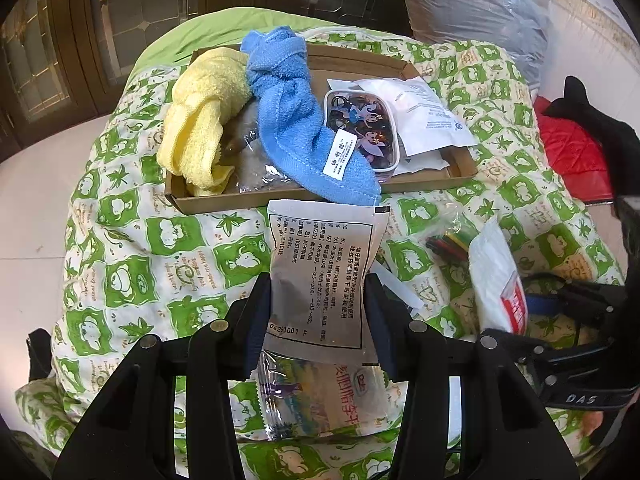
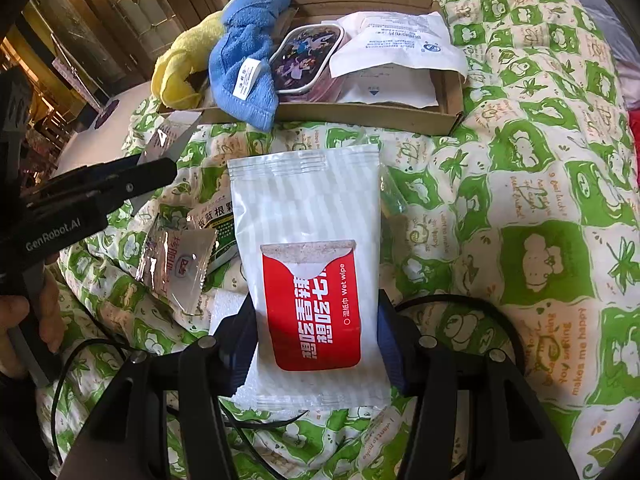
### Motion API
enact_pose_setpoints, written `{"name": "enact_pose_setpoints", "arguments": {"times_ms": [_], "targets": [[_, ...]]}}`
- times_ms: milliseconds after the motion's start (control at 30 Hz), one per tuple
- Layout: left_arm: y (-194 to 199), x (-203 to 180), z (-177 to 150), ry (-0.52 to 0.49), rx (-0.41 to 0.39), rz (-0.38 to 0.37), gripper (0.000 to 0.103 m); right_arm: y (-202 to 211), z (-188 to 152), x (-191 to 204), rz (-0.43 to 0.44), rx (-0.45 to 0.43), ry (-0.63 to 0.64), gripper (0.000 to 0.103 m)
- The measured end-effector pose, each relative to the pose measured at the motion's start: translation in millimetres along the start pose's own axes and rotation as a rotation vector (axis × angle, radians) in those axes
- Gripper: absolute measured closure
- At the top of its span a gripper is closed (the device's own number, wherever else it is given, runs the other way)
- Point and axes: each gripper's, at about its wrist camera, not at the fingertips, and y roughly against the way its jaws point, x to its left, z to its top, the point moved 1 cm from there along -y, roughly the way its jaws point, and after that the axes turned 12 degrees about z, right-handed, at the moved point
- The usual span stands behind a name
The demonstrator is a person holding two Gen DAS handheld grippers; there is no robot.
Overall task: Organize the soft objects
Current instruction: 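Carry the sachet to the tray with left tool while right tool carries the wet-wipe pack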
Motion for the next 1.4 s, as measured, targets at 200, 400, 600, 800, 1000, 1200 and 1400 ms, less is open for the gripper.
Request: {"name": "enact_pose_setpoints", "arguments": {"times_ms": [200,400,600,800,1000,1200,1400], "targets": [[0,-6,1,-0.028,-0.004,0.019,0.058,16,13,-2,-0.001,-0.021,0.005,0.049],[2,-11,7,-0.061,-0.008,0.042,0.058,30,32,-10,-0.014,-0.034,-0.001,0.049],[5,-18,19,-0.096,-0.02,0.068,0.058,38,47,-17,-0.03,-0.054,-0.004,0.049],[3,-28,32,-0.125,-0.022,0.079,0.058,43,66,-23,-0.033,-0.079,-0.01,0.049],[-1,-35,65,-0.123,-0.021,0.05,0.058,43,87,-34,-0.024,-0.1,-0.039,0.049],[-16,-36,107,-0.102,0.003,0.033,0.058,36,115,-51,-0.019,-0.115,-0.09,0.049],[-29,-40,146,-0.069,0.004,0.017,0.058,25,151,-70,-0.018,-0.119,-0.126,0.049]]}}
